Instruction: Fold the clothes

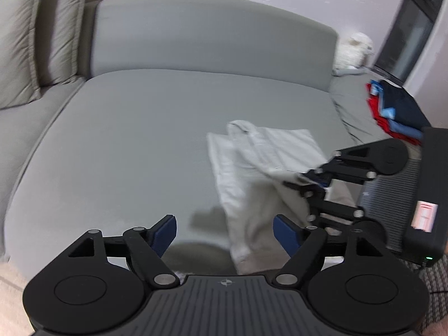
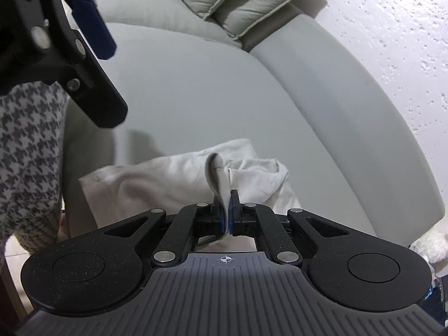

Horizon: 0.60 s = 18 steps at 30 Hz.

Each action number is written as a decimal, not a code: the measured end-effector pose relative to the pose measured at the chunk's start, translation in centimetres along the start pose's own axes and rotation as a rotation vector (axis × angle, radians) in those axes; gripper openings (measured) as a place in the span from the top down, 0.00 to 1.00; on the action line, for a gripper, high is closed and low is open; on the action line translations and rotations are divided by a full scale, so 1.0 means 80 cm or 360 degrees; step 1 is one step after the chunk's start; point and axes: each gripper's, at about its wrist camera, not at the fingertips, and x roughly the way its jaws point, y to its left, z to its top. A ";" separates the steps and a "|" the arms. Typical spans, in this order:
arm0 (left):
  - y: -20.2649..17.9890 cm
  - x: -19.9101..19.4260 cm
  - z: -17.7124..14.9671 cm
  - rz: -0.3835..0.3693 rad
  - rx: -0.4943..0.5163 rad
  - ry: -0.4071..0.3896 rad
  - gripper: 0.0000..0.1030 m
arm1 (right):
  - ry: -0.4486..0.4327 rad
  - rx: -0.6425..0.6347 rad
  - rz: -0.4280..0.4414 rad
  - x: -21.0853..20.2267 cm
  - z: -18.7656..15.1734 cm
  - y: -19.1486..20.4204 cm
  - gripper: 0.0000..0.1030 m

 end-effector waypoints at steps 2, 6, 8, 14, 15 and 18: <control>0.004 -0.001 0.000 0.0003 -0.0024 0.0015 0.25 | -0.0020 -0.0010 0.0005 -0.004 0.004 -0.001 0.98; 0.013 -0.002 0.000 0.0001 -0.0081 0.0035 0.25 | -0.0066 -0.0060 0.0006 -0.011 0.008 0.006 0.99; 0.015 -0.002 -0.001 0.0003 -0.0098 0.0036 0.25 | -0.0094 -0.0100 -0.0025 -0.019 0.010 0.013 0.99; 0.018 0.006 -0.003 0.0008 -0.0125 0.0074 0.25 | -0.0145 0.0025 -0.0069 -0.035 0.015 0.017 1.00; 0.018 0.006 -0.003 0.0009 -0.0125 0.0078 0.25 | -0.0121 0.0080 -0.0067 -0.033 0.013 0.014 1.00; 0.014 0.007 -0.003 0.0005 -0.0106 0.0083 0.25 | -0.0009 0.0177 -0.0055 -0.008 0.015 -0.001 0.99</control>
